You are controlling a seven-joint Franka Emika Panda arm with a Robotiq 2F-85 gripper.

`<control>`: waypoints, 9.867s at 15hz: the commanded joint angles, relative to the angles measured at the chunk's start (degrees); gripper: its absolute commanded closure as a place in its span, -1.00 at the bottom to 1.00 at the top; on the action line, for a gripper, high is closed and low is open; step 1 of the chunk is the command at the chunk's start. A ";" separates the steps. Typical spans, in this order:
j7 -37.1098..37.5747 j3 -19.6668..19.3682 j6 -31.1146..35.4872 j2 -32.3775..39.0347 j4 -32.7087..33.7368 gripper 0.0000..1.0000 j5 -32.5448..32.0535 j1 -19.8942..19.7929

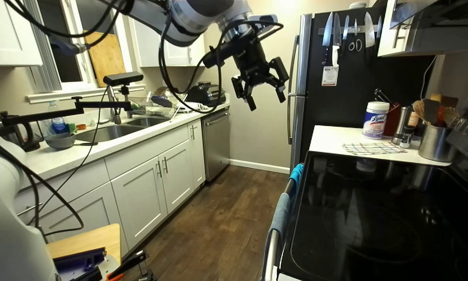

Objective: Put the light blue towel on the stove

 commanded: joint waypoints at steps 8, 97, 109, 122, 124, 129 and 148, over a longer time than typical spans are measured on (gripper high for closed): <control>2.85 1.85 11.61 13.45 0.56 -1.00 -14.05 1.22; -16.82 -0.07 16.16 48.67 15.59 -1.00 4.06 0.11; -10.81 -1.26 13.83 52.02 18.96 -1.00 0.73 3.61; -7.42 -3.60 13.04 53.76 21.20 -1.00 -3.69 6.67; -7.48 -3.59 13.04 53.83 21.26 -1.00 -3.73 6.71; -8.26 -3.14 13.36 54.69 21.78 -1.00 -3.10 6.11; -7.85 -3.98 16.35 54.81 22.15 0.90 -3.13 5.68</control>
